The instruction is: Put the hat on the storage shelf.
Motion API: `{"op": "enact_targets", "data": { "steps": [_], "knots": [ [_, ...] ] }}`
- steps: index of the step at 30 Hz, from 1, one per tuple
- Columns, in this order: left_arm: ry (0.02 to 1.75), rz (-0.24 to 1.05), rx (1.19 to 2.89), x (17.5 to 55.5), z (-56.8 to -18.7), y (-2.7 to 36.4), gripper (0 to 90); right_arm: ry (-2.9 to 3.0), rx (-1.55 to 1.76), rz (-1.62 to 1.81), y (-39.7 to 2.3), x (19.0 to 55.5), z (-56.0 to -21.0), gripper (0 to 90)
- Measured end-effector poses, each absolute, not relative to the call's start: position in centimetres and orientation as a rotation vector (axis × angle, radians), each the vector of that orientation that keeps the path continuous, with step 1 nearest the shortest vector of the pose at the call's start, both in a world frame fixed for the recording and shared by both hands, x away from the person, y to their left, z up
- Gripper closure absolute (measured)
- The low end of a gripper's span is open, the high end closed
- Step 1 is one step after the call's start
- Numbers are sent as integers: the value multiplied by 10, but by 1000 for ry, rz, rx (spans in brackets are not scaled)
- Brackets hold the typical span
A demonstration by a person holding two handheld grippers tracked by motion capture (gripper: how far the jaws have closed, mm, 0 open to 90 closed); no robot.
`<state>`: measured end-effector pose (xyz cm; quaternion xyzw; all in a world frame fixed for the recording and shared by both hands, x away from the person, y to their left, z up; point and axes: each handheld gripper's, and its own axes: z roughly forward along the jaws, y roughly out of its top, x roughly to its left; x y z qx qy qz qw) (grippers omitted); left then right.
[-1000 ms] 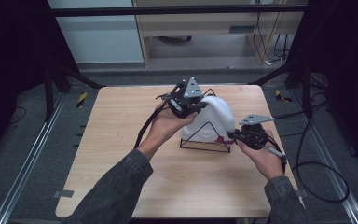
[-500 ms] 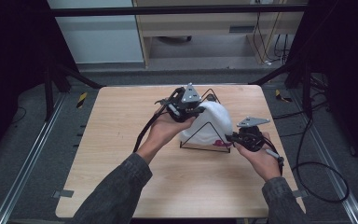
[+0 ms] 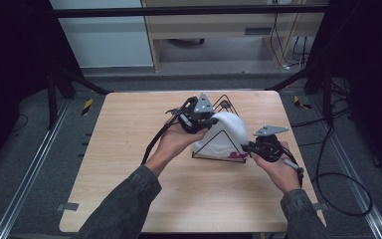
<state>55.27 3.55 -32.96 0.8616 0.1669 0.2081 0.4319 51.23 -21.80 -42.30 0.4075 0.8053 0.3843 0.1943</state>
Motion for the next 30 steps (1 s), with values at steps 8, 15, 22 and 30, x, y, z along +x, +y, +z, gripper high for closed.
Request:
{"op": "enact_targets", "data": {
  "steps": [8,15,22,30],
  "knots": [
    [402,504,2161,551,-332,37,771,2262,1152,1076,-219,510,-426,782],
    [417,471,2164,552,-334,42,745,2266,1138,1080,-219,510,-427,782],
    [420,467,2158,552,-338,45,733,2267,1143,1077,-219,509,-428,782],
    [420,465,2152,547,-339,48,732,2267,1135,1077,-218,504,-429,777]
  ]
}}
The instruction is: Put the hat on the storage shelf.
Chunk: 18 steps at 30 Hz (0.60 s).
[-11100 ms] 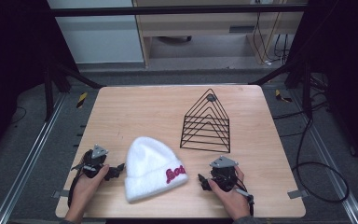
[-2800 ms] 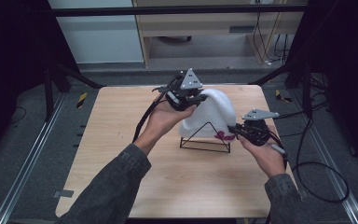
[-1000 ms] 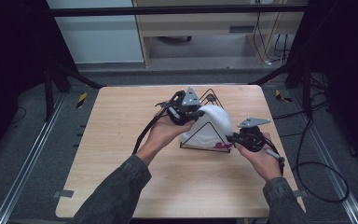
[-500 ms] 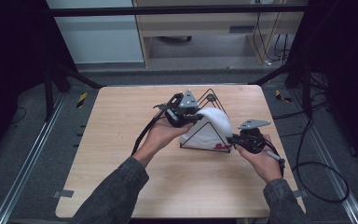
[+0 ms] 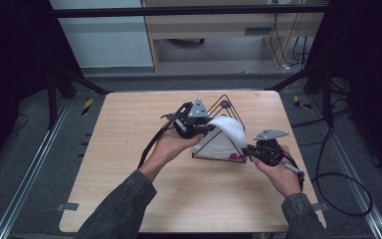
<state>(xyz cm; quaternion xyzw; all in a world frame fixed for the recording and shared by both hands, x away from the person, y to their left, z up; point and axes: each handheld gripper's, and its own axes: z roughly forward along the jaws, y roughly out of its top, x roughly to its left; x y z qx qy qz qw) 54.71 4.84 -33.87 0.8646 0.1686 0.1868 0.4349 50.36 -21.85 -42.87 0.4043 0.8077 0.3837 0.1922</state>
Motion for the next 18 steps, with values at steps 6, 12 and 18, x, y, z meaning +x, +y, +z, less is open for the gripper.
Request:
{"op": "enact_targets", "data": {
  "steps": [6,12,18],
  "knots": [
    [418,464,2150,546,-340,49,731,2271,1134,1070,-219,501,-430,772],
    [409,472,2157,544,-340,50,714,2258,1151,1073,-220,500,-431,720],
    [410,482,2158,542,-338,54,691,2241,1153,1074,-220,497,-432,659]
  ]
}}
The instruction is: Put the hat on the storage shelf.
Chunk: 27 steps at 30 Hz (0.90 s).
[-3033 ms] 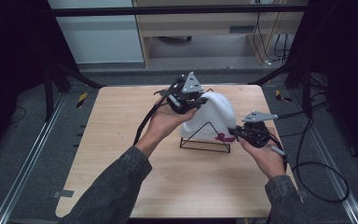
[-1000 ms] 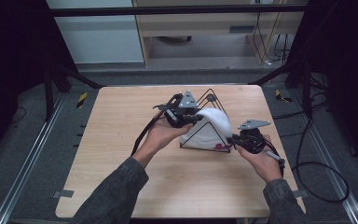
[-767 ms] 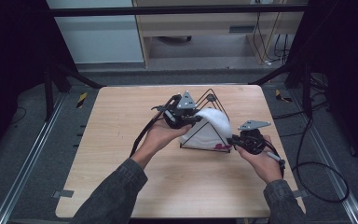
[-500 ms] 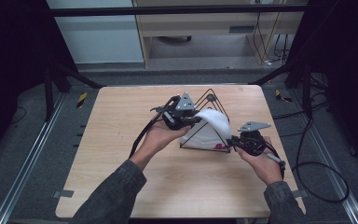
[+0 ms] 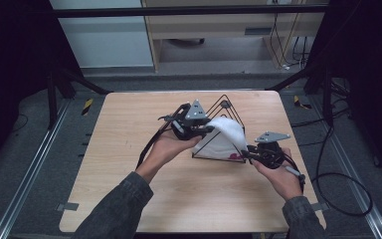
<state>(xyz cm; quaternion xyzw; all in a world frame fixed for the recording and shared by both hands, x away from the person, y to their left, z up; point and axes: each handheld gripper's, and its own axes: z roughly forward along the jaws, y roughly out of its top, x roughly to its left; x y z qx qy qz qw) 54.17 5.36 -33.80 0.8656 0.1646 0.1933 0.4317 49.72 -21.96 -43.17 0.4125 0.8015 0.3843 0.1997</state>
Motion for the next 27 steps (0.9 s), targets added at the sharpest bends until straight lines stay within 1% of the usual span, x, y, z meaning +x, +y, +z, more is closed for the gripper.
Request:
{"op": "enact_targets", "data": {
  "steps": [3,4,6,7,8,9,11,12,14,15,16,17,18,19,21,27],
  "knots": [
    [408,489,2146,540,-338,55,658,2236,1154,1064,-219,496,-432,616],
    [411,494,2148,540,-337,55,632,2226,1168,1067,-219,496,-431,583],
    [415,503,2147,539,-336,57,616,2218,1170,1067,-220,495,-430,569],
    [416,501,2143,539,-336,57,556,2211,1169,1070,-220,494,-428,532],
    [421,499,2139,539,-335,58,556,2211,1169,1070,-220,494,-428,532],
    [428,493,2133,538,-334,59,506,2208,1170,1063,-220,493,-427,503],
    [434,451,2121,537,-334,60,372,2178,1185,1052,-221,490,-425,399],
    [433,444,2124,536,-334,61,320,2148,1194,1047,-221,487,-424,359],
    [456,465,2122,535,-336,60,197,2106,1204,1055,-221,483,-423,299],
    [471,479,2121,534,-336,60,118,2090,1204,1055,-220,480,-423,260],
    [474,481,2118,533,-337,60,78,2081,1205,1058,-219,479,-423,236],
    [472,483,2111,530,-336,60,61,2070,1202,1059,-218,477,-423,212],
    [472,483,2111,530,-336,60,47,2070,1202,1059,-218,477,-423,212],
    [470,480,2107,528,-335,59,47,2052,1193,1064,-216,473,-423,174],
    [461,470,2100,525,-334,59,41,2049,1197,1065,-215,470,-424,141],
    [435,473,2109,514,-332,57,21,2009,1193,1094,-218,460,-423,123]
  ]
}}
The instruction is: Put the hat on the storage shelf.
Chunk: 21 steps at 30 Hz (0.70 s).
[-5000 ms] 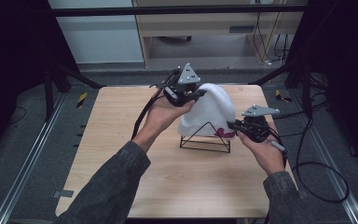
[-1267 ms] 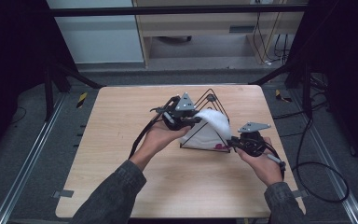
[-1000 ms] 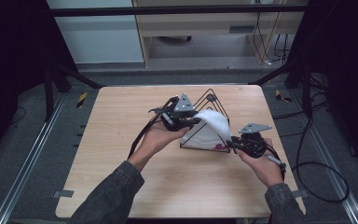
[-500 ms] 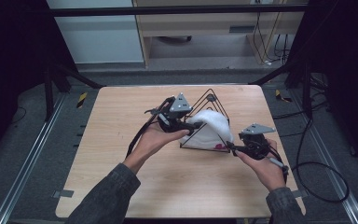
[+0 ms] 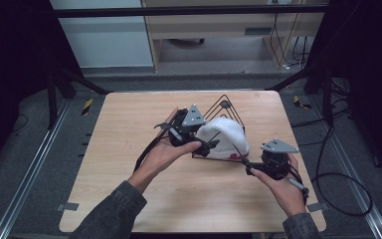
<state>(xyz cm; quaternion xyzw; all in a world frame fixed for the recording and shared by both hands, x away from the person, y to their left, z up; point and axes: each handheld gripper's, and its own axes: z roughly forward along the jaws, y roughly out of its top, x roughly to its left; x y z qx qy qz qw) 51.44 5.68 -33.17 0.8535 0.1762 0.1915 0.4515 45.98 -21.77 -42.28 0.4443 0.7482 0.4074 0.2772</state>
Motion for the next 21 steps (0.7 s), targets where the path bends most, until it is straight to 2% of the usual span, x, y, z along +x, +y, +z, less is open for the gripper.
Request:
{"op": "enact_targets", "data": {
  "steps": [14,21],
  "knots": [
    [384,450,2087,488,-324,61,26,2009,1120,1097,-214,443,-417,82],
    [396,440,2093,481,-325,67,23,2043,1057,1136,-199,427,-407,69]
  ]
}}
